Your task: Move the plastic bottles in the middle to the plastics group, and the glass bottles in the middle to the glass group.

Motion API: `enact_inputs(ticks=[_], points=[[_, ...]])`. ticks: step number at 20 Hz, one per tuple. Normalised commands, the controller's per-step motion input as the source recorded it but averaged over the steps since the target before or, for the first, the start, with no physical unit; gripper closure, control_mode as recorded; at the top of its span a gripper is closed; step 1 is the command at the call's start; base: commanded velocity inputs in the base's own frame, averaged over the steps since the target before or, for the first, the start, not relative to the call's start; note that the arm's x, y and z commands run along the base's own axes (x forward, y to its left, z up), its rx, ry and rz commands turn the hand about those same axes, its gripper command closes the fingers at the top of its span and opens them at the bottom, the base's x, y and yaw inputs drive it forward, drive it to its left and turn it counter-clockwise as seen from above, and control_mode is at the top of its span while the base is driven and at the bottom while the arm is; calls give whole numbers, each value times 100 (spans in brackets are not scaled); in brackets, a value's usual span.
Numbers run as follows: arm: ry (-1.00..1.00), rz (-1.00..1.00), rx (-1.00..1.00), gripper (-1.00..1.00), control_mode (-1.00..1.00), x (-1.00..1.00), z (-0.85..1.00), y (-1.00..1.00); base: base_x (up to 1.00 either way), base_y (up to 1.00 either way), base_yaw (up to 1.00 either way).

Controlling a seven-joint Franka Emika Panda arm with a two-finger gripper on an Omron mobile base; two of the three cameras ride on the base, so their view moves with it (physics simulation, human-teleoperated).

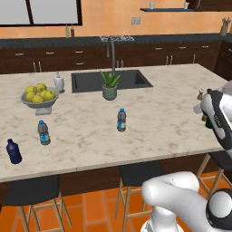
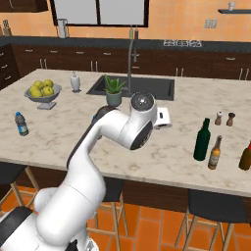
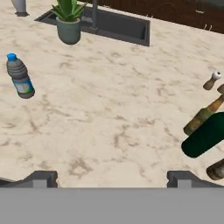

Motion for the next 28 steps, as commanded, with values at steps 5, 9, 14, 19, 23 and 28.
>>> enact_inputs(ticks=[5, 9, 14, 19, 23, 28], points=[[-11, 0, 7, -100, -100, 48, 0, 100, 0, 0, 0], [10, 1, 0, -100, -100, 87, 6, 100, 0, 0, 0], [15, 4, 0, -100, -100, 96, 21, 100, 0, 0, 0], [9, 0, 0, -100, -100, 0, 43, 73, 0, 0, 0], [0, 3, 0, -100, -100, -47, 4, 35, 0, 0, 0], [20, -1, 0, -100, -100, 23, -20, 59, 0, 0, 0]])
